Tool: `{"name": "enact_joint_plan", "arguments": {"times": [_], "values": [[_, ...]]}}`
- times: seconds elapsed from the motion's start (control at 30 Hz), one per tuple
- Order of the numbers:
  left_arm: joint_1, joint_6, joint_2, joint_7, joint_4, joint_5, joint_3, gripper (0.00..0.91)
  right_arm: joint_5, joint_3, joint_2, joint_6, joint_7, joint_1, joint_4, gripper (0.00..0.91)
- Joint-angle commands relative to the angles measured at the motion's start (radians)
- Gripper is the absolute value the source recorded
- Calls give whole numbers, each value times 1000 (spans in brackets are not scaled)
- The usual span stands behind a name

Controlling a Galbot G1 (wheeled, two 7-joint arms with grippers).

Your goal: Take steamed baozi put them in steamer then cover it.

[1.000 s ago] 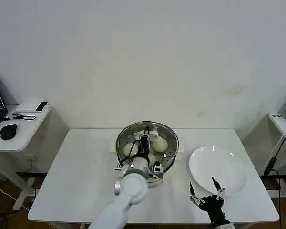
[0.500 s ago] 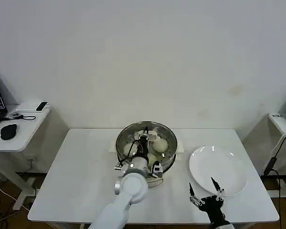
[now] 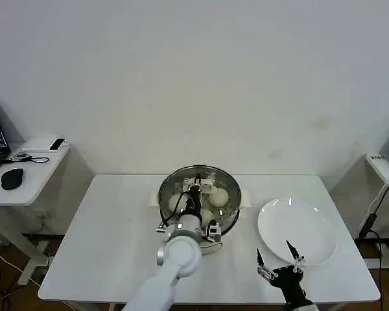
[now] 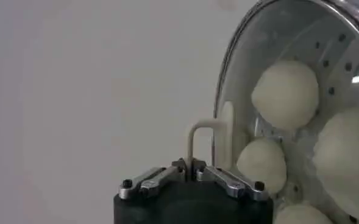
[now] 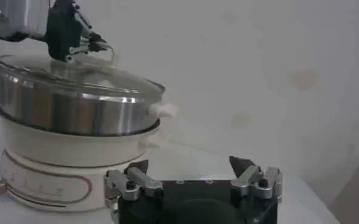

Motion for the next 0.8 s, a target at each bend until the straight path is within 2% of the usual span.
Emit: {"name": "enact_joint_plan", "arguments": {"times": [0.03, 0.43, 0.8], "values": [[10, 0, -2, -6, -14, -5, 1, 907, -1, -3, 1, 0, -1, 0, -2, 907], [63, 5, 31, -1, -157, -33, 3, 907, -6, -15, 0, -10, 2, -1, -6, 907], [220, -21, 152, -37, -365, -112, -58, 907, -3, -10, -2, -16, 12, -4, -9, 907]]}}
